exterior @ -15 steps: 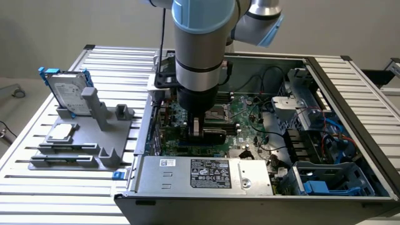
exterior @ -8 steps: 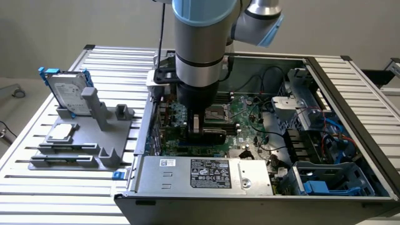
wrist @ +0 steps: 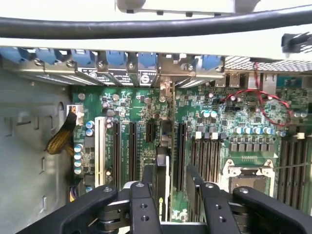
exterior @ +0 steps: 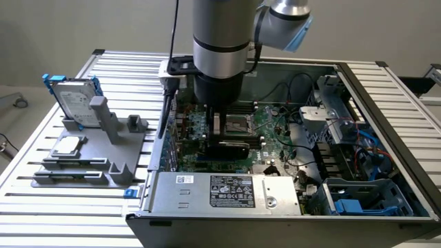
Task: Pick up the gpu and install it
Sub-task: 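Insert the gpu into the slot, then press down on the gpu until it lock into place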
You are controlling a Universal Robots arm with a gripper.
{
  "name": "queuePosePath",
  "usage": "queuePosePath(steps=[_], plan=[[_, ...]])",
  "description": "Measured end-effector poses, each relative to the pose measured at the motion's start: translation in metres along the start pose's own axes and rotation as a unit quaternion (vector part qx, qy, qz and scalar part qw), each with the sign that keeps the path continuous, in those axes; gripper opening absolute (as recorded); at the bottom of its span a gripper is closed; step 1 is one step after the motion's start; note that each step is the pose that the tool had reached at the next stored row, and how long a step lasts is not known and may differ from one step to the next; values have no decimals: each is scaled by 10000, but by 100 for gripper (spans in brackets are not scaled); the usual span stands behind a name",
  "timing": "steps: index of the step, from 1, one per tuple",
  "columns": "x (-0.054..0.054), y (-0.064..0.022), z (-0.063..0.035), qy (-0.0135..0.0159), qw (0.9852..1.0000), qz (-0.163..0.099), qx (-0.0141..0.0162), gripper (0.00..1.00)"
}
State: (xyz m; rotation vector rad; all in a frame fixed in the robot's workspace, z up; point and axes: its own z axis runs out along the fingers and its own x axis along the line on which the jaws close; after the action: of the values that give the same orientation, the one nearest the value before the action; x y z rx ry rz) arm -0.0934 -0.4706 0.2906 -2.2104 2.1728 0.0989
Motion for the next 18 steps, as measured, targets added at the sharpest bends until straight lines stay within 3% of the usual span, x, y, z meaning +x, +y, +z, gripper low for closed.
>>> queuePosePath(steps=[3,5,6,8,18], plan=[[-9,2,-96,1,10000,1,-12,38],[-9,2,-106,-2,10000,1,-13,25],[-10,2,-106,-2,10000,1,-13,25],[-10,2,-106,-2,10000,1,-13,14],[-10,2,-107,-1,10000,1,-14,11]])
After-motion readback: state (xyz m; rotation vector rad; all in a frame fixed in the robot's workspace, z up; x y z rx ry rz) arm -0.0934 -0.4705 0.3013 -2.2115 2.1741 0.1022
